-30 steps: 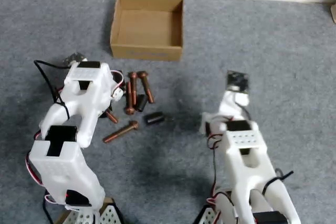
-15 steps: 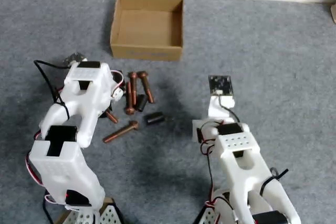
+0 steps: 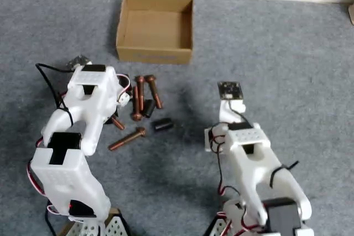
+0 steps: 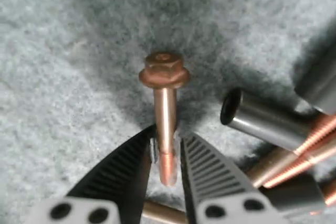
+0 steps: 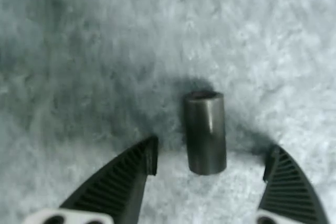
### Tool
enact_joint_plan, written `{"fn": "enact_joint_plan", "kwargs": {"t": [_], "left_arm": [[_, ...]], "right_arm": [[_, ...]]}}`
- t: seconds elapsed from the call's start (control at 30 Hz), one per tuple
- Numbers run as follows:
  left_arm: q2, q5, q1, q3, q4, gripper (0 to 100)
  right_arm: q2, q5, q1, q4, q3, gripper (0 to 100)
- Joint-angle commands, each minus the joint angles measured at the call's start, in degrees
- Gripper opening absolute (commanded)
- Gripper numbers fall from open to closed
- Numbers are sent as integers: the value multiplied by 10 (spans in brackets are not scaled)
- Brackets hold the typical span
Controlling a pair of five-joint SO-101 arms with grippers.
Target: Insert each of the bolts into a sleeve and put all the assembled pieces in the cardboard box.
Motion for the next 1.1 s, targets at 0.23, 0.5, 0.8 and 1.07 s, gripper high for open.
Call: {"fn": "enact_joint_plan", "kwargs": {"t": [0.23,0.5,0.8,1.07], "left_arm": [[-5,0,-13,-7,-4,5],[-5,0,-13,-7,-4,5],[-5,0,-13,-7,-4,5],[-5,0,-12,-7,-5,5]], "right_arm": [[39,13,33,-20,-35,300],[39,52,44,-29,-32,118],[23,53,44,-29,-30,4],[-193,53,44,67,-12,4]]}}
